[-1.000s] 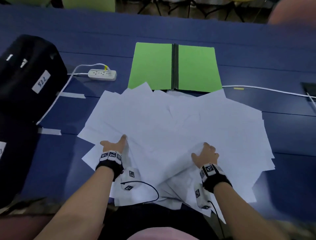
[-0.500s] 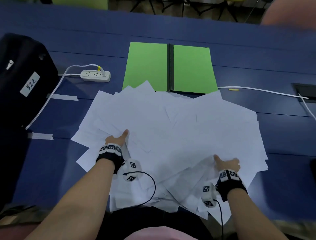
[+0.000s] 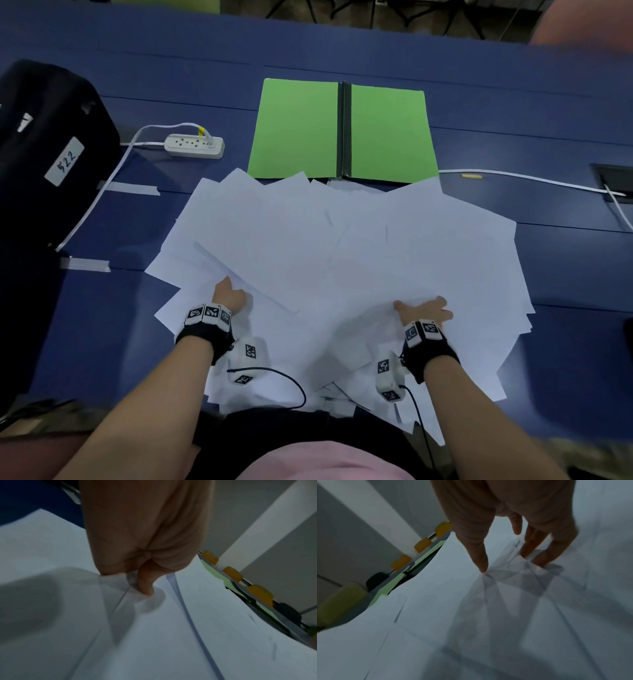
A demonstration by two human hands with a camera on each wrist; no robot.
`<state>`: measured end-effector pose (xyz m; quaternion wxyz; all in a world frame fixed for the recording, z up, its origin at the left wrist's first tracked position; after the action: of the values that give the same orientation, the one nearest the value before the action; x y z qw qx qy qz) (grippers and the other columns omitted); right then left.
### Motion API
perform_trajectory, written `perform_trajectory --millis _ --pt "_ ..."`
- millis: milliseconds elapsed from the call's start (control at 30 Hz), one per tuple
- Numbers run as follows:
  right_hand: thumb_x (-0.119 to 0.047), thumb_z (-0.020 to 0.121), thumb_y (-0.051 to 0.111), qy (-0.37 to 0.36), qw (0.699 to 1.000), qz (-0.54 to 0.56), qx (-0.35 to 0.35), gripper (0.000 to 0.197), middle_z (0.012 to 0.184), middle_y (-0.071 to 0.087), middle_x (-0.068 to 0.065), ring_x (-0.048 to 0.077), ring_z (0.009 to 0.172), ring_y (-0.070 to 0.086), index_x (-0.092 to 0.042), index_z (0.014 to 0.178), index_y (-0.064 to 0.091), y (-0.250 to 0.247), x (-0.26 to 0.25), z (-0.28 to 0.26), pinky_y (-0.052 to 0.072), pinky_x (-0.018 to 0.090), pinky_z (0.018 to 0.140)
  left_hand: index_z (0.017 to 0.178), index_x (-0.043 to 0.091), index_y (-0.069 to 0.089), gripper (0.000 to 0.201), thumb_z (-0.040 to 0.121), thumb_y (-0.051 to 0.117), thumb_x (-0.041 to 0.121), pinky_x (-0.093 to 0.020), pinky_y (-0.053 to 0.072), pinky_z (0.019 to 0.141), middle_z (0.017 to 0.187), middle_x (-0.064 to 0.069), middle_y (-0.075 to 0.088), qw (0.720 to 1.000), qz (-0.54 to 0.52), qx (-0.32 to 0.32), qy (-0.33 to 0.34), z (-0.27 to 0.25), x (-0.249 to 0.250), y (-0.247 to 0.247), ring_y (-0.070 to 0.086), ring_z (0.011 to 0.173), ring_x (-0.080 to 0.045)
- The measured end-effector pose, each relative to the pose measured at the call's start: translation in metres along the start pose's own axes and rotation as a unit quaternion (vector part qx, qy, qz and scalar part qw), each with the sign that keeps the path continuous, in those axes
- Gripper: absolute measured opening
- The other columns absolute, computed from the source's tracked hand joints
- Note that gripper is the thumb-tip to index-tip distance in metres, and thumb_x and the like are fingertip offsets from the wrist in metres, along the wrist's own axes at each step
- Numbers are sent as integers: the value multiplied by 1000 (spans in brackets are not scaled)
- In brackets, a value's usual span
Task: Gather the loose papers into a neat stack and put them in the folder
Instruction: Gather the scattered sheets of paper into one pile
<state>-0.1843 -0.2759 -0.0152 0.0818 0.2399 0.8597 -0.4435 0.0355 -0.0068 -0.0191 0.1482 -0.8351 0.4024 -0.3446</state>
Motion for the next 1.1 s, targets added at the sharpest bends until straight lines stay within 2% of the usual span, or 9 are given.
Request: perform_trajectory --millis 67,167,267,400,533,667,867,933,1100 --pt "-18 79 73 -57 997 -12 -48 90 146 26 21 38 128 42 -6 147 15 11 -4 -6 43 40 92 138 -6 35 57 83 50 -3 -32 43 87 134 -18 45 1000 -9 -22 0 -6 9 3 46 121 -31" --pt "-15 85 66 -165 976 -13 -140 78 148 37 16 31 134 41 -8 148 20 26 -5 -15 35 36 107 98 -3 58 45 59 61 20 -29 40 71 106 -15 55 995 -92 -21 13 -11 25 4 50 92 -25" --pt "-19 84 68 -201 970 9 -139 47 115 63 8 28 109 58 -10 126 49 24 -1 -12 45 30 88 123 1 53 61 82 68 44 -35 43 92 125 -20 54 992 -123 33 -14 -10 25 9 45 129 -32" --pt "-34 77 74 -13 998 37 45 71 133 41 22 38 120 46 -6 132 39 -16 19 10 42 42 96 131 2 44 55 88 64 29 -38 38 104 135 -15 49 995 -42 81 -31 -9 23 15 43 133 -33" --pt "-40 74 73 169 980 56 91 92 143 25 23 38 129 33 0 139 21 -53 41 20 35 45 103 83 -2 52 11 88 60 4 -34 41 74 101 -20 59 996 35 85 -11 4 23 15 57 109 -28" --pt "-31 79 72 149 980 109 68 85 145 28 22 37 129 39 1 139 21 -62 34 28 35 44 102 131 -9 45 45 89 56 1 -38 43 103 134 -24 51 997 66 51 10 12 13 17 52 123 -37" --pt "-3 85 59 -13 995 96 5 57 137 47 25 38 123 50 7 137 37 -46 36 34 41 39 100 128 -7 48 44 86 58 0 -34 44 92 131 -21 54 1000 14 -20 19 5 14 3 54 115 -33" --pt "3 83 57 -70 994 83 -21 48 131 54 25 38 118 54 7 130 48 -43 40 40 43 40 101 129 -4 49 53 84 70 14 -38 43 102 131 -17 55 999 -13 -27 13 1 9 1 53 122 -34" --pt "13 78 58 -71 988 24 -132 14 88 63 18 24 84 53 6 89 61 -63 52 53 47 21 58 124 -10 51 40 88 61 4 -36 39 102 132 -24 54 995 -23 87 33 -3 4 -9 51 123 -35"
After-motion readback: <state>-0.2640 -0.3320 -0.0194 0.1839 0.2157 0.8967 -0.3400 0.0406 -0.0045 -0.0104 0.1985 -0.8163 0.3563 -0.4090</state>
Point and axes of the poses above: each hand's wrist, its own z-axis towards the middle knuckle, its own y-axis out of the palm, x = y × z, the point moved 1 cm from there along z, towards the middle knuckle
